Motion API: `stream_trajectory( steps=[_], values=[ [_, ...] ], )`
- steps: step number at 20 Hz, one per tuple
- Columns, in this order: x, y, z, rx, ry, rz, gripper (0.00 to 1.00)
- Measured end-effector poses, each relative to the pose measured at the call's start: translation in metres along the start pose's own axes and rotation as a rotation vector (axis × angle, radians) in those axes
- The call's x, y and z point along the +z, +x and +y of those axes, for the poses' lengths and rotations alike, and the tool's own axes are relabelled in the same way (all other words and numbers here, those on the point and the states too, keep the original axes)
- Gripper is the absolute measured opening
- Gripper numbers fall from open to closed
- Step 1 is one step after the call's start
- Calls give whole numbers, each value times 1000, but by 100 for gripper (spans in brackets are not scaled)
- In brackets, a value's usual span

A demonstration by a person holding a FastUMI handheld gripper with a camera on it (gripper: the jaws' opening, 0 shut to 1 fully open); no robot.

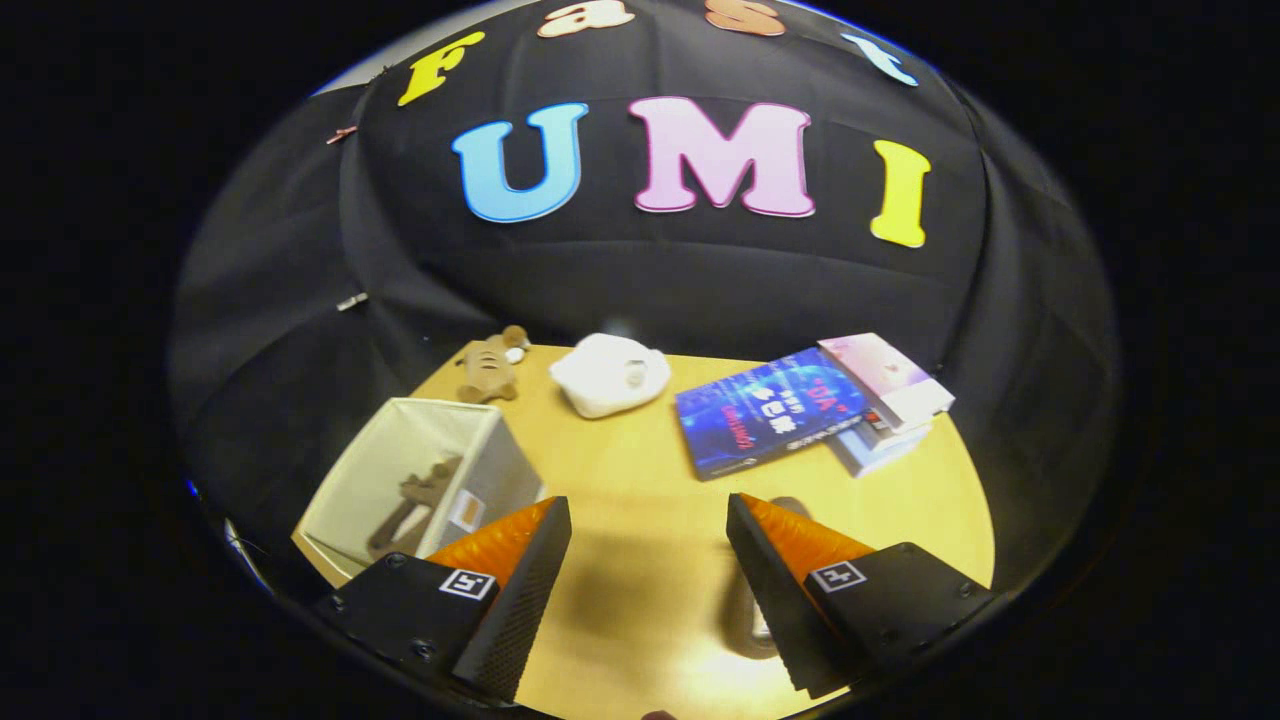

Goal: Open the storage box then place both shoes into the box .Put the left shoe in first, then the right shoe, with the right side of both shoes facing outward in a uniform manner.

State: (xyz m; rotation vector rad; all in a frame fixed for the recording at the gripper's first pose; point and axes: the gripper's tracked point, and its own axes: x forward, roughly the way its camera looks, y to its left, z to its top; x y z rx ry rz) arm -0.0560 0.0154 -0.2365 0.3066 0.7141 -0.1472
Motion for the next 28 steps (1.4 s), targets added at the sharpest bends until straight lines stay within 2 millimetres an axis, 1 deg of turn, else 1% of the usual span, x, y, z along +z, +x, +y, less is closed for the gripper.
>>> stream_trajectory(
  steps=[2,4,5,7,8,10,13,14,15,18,20,21,22,23,25,26,27,28],
  values=[
    [-21,-1,-45,-49,-13,27,98],
    [-48,0,-82,-89,-8,77,98],
    [-62,2,-98,-105,-3,102,98],
    [-88,7,-120,-121,0,159,98],
    [-100,12,-128,-124,-5,185,98],
    [-122,25,-137,-115,-21,232,98],
    [-145,54,-143,-98,-45,289,96],
    [-149,63,-145,-98,-49,299,95],
    [-152,74,-146,-101,-50,309,92],
    [-156,99,-146,-109,-35,316,87],
    [-161,112,-146,-118,-26,330,80],
    [-164,115,-144,-113,-20,344,73],
    [-165,119,-141,-106,-5,350,70],
    [-164,121,-136,-91,19,354,61],
    [-162,125,-140,-131,17,358,31],
    [-160,122,-143,-154,10,354,26],
    [-159,122,-143,-155,8,349,10],
    [-160,121,-141,-150,12,350,9]
  ],
)
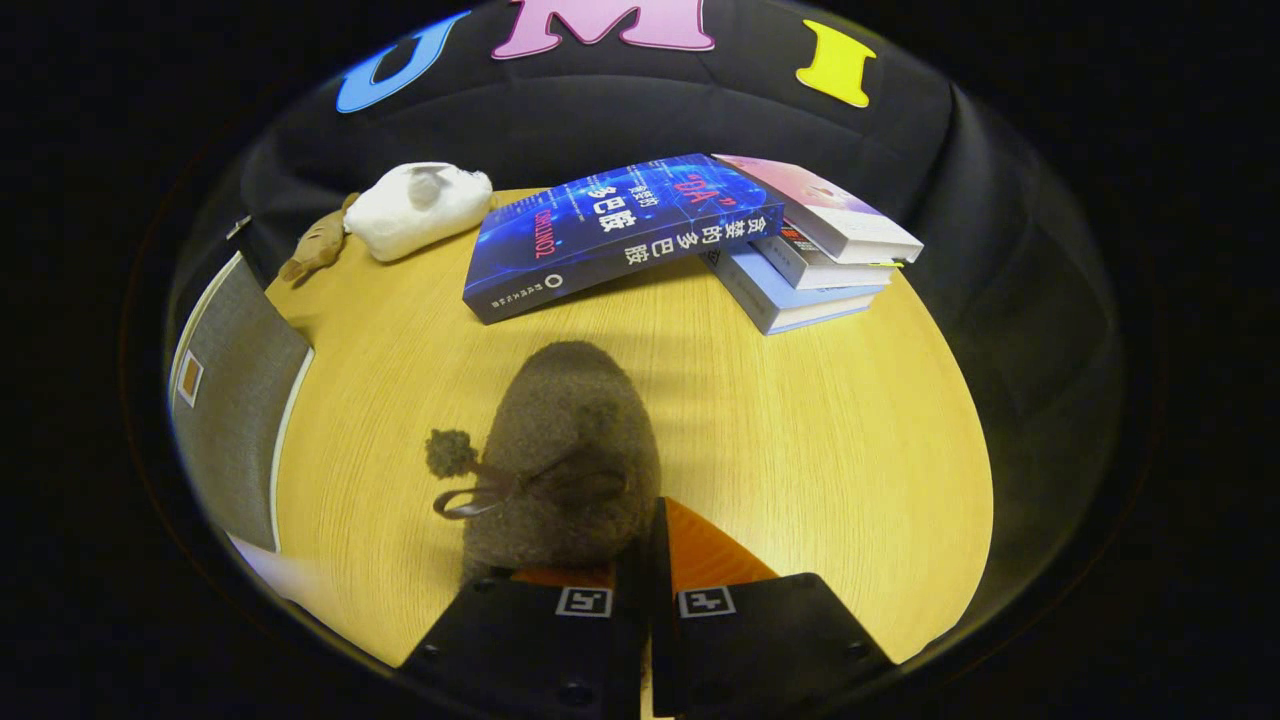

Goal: Open the storage box then place both shoes into the box .Put the left shoe in first, then the right shoe, with the right side of both shoes facing outward in a uniform manner.

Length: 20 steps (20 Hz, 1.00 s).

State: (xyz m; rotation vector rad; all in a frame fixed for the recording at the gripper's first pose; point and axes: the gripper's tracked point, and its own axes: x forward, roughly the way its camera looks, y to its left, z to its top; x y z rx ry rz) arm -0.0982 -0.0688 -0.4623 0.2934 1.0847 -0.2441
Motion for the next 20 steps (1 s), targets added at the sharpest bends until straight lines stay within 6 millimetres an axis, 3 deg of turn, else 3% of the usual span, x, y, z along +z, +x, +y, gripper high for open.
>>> stream_trajectory(
  steps=[4,10,14,20],
  values=[
    [7,-20,5,14,33,-27,7],
    [38,-73,33,35,87,-92,7],
    [66,-108,74,60,125,-113,7],
    [113,-149,175,171,148,-164,7]
  ],
)
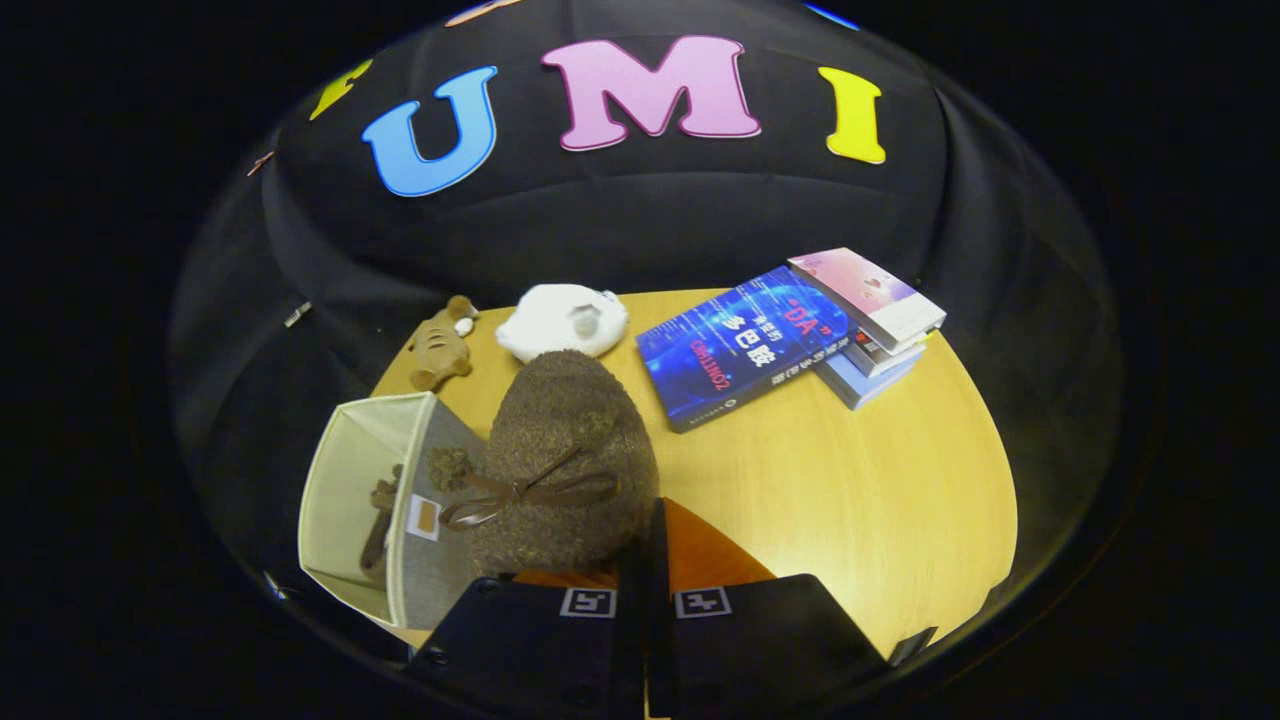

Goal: Open the storage box then place both shoes into the box .Put the left shoe in first, then the right shoe, with the right side of both shoes facing outward in a uniform manner.

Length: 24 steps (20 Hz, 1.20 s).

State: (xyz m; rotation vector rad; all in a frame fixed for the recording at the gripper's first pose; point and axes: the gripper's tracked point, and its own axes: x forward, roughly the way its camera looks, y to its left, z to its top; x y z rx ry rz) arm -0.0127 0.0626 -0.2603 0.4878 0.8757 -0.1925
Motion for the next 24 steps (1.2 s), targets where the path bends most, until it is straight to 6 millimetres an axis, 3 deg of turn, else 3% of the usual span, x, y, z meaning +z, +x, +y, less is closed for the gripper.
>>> stream_trajectory(
  steps=[6,9,11,17,21,24],
  values=[
    [17,-1,120,120,-12,-5,7],
    [7,7,169,153,-11,27,7],
    [-4,19,189,141,-21,51,7],
    [-49,52,199,5,-86,125,7],
    [-66,63,184,-110,-146,136,7],
    [-68,69,188,-119,-151,133,8]
  ],
)
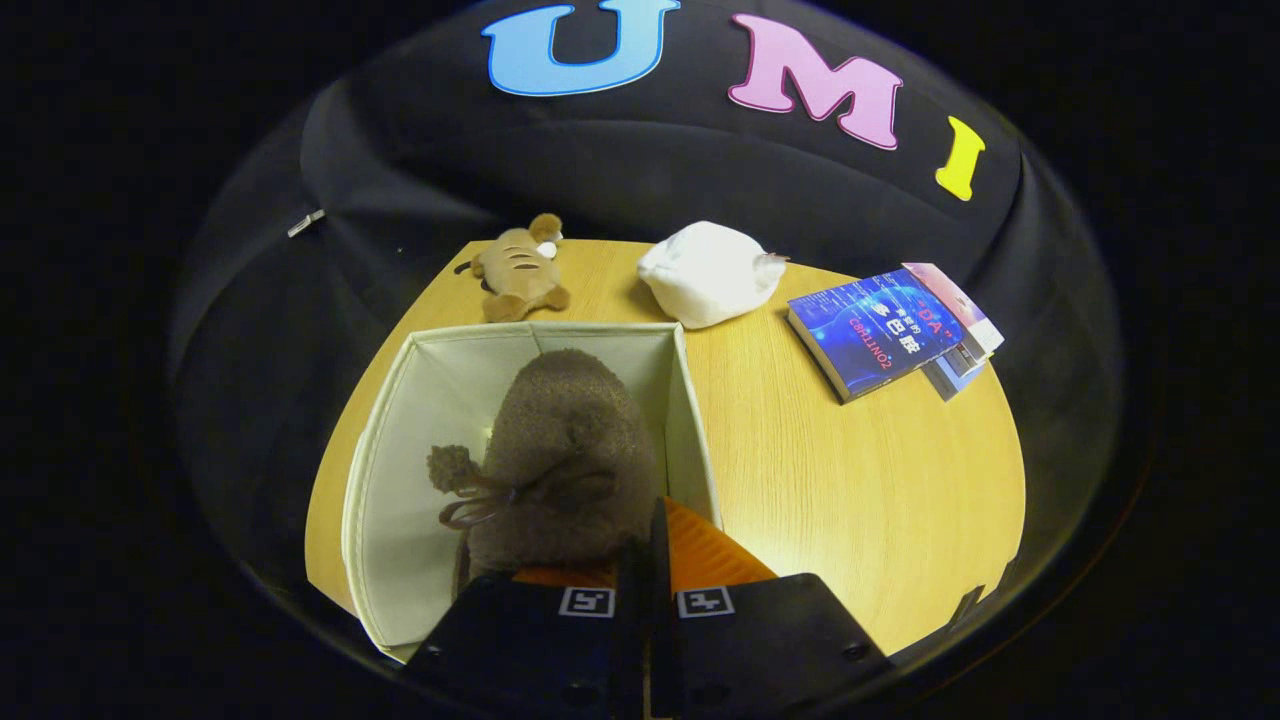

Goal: Open the storage box then place both shoes into the box .Put the left shoe in first, then the right shoe, with the right side of both shoes facing outward in a uniform manner.

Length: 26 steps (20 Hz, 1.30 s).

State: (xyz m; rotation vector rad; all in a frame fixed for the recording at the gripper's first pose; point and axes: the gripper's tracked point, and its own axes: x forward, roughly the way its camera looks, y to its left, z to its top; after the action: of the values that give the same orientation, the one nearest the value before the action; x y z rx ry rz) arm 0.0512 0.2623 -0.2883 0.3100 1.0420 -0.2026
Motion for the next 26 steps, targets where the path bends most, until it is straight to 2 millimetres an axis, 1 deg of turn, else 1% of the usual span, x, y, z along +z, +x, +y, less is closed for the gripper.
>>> stream_trajectory(
  steps=[2,3,5,7,8,9,11,12,13,14,15,19,21,24,26],
  values=[
    [-1,-1,6,16,4,10,20],
    [-3,0,8,22,1,14,29],
    [-11,1,10,29,-17,38,35],
    [-10,0,17,50,-18,27,42],
    [-11,-1,21,66,-17,29,47],
    [-11,-1,23,75,-17,29,59],
    [-12,-4,24,81,-22,30,67],
    [-11,-6,27,99,-22,30,67],
    [-10,-8,36,130,-9,22,73],
    [-8,-14,38,140,-6,10,83],
    [-2,-20,36,135,-14,-4,97],
    [0,-21,27,127,-10,-18,98],
    [6,-24,26,130,-1,-34,94],
    [6,-27,24,137,-2,-41,94],
    [10,-31,24,149,-5,-58,97]
  ],
)
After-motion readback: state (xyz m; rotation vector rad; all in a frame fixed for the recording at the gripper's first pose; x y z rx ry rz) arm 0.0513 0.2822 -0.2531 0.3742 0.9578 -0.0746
